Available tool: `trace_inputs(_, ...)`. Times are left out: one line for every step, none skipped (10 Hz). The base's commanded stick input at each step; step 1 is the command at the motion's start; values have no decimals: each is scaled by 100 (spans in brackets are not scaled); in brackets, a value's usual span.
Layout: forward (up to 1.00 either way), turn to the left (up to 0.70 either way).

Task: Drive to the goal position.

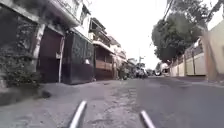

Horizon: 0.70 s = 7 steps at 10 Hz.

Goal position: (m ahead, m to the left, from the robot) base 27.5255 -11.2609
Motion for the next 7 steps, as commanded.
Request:
trace_inputs(100,-7)
trace_inputs(100,-2)
trace_inputs(100,0)
trace_inputs(100,0)
trace_inputs(100,0)
trace_inputs(100,0)
trace_inputs(100,-12)
